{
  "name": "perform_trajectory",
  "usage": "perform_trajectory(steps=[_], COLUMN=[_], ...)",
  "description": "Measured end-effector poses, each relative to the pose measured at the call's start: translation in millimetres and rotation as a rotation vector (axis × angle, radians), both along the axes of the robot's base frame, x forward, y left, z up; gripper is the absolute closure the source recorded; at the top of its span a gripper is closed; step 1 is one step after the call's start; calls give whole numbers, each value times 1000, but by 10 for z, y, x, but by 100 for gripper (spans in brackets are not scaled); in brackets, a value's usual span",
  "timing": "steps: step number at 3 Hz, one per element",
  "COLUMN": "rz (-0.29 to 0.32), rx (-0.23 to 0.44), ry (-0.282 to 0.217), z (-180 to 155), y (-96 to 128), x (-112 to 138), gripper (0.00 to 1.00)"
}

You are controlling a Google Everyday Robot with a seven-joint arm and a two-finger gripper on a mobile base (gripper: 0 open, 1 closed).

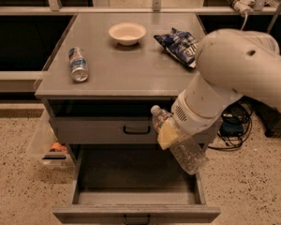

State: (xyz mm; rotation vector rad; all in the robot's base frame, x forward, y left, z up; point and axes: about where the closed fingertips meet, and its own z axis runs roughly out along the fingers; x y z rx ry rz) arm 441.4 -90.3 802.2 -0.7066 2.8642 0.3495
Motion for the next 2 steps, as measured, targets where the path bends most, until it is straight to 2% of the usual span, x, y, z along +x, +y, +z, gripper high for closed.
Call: perform_trajectory(steps=[1, 2], rz=[-120, -134], rx=[-5, 25], ry=[-67, -128], z=[-375, -325], y=[-184, -119], x=[166, 318], gripper=[100, 100])
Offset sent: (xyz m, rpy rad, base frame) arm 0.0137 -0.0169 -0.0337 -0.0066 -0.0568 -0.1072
